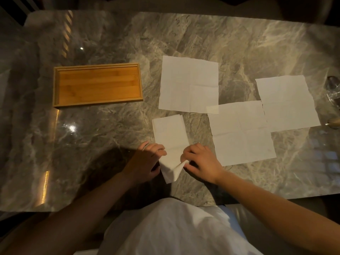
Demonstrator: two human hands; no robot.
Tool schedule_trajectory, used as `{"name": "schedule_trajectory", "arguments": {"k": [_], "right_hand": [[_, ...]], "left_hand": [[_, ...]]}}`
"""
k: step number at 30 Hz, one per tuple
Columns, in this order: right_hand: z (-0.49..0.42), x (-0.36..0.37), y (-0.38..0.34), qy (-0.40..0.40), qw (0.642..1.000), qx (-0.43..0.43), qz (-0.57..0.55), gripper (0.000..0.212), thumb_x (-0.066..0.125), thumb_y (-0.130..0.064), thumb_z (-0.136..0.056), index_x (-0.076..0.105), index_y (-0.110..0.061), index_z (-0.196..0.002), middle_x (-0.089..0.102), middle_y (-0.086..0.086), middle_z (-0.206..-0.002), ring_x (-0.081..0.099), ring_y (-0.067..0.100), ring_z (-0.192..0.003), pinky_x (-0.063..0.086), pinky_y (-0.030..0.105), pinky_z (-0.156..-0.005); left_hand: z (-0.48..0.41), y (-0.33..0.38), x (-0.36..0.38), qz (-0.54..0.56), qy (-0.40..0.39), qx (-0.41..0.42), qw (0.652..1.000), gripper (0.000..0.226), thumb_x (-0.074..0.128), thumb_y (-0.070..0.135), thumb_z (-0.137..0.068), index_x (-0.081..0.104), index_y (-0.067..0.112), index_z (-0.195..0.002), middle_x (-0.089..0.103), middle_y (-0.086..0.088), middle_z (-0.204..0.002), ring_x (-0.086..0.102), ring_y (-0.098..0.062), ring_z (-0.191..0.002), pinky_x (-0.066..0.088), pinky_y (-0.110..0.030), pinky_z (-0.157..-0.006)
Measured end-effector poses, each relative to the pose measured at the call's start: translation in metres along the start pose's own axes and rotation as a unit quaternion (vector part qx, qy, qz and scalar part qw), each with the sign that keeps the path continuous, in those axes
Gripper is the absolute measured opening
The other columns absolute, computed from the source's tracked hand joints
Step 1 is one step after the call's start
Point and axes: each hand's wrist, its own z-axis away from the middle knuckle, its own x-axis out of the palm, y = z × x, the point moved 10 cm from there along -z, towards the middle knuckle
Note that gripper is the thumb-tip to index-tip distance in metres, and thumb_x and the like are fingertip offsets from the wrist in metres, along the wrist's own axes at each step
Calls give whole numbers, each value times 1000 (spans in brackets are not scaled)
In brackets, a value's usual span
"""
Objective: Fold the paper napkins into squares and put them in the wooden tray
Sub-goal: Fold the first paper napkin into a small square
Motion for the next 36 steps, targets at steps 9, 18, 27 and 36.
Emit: {"name": "schedule_trajectory", "arguments": {"k": [9,18,27,36], "right_hand": [[-6,-24,19,57,976,79,-196,16,56,-33,-89,67,-29,-98,66,-17,-101,59,4,-94,47,26,-84],[-3,-34,53,86,973,133,-170,29,47,-18,-92,63,-31,-113,65,-10,-108,56,9,-102,50,36,-91],[-14,-16,39,63,989,101,-94,20,64,-22,-87,70,-25,-106,64,2,-99,54,20,-96,48,34,-79],[-16,-14,42,66,985,149,-64,32,55,-37,-93,71,-12,-81,63,0,-86,52,13,-79,46,34,-74]], "left_hand": [[-3,2,-18,45,65,-11,997,46,73,24,-70,61,12,-113,60,-7,-122,55,-23,-116,32,-46,-107],[-5,-7,-34,124,149,-67,979,11,53,17,-87,62,11,-90,67,-4,-104,61,-21,-101,36,-35,-98],[-3,-15,-31,170,118,-109,972,11,54,13,-83,59,15,-92,62,-3,-98,56,-22,-96,43,-31,-88],[4,-35,-32,201,168,-250,932,15,61,23,-88,61,14,-99,67,-2,-84,61,-15,-79,50,-44,-84]]}}
